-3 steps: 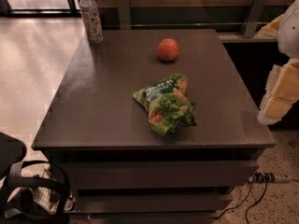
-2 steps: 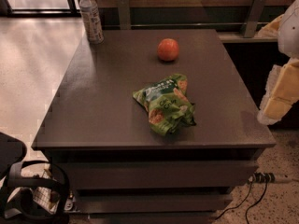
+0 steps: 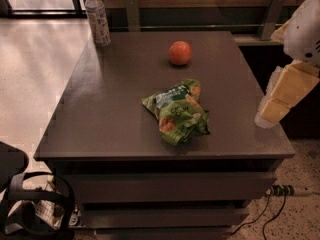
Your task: Move green rice chip bag near blue plastic bottle
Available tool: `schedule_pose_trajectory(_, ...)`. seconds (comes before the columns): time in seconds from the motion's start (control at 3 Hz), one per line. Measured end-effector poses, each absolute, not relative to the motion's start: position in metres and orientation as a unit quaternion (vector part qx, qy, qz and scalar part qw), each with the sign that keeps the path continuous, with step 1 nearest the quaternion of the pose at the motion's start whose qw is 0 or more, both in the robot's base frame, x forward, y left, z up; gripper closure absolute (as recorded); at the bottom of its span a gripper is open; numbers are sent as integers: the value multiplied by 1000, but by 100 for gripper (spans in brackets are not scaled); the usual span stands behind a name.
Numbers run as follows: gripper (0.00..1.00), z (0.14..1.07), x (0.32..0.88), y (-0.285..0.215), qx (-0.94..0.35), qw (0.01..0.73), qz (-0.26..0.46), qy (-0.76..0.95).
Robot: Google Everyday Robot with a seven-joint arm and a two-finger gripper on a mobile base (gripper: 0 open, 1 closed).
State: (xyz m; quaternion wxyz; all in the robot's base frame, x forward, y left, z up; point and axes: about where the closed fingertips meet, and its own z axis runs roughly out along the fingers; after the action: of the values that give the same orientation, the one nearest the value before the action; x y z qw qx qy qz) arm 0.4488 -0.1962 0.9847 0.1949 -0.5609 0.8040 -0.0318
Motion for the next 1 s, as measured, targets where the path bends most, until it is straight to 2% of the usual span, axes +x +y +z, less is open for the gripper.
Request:
schedule_pose_trajectory(0.33,0,976,465,-160,-530,210,3,822)
schedule_pose_trajectory(0.67,0,956,478,-126,-511,194,23,837)
schedule_pose_trajectory(1.0,0,907,499,-95,-456,140,29,878)
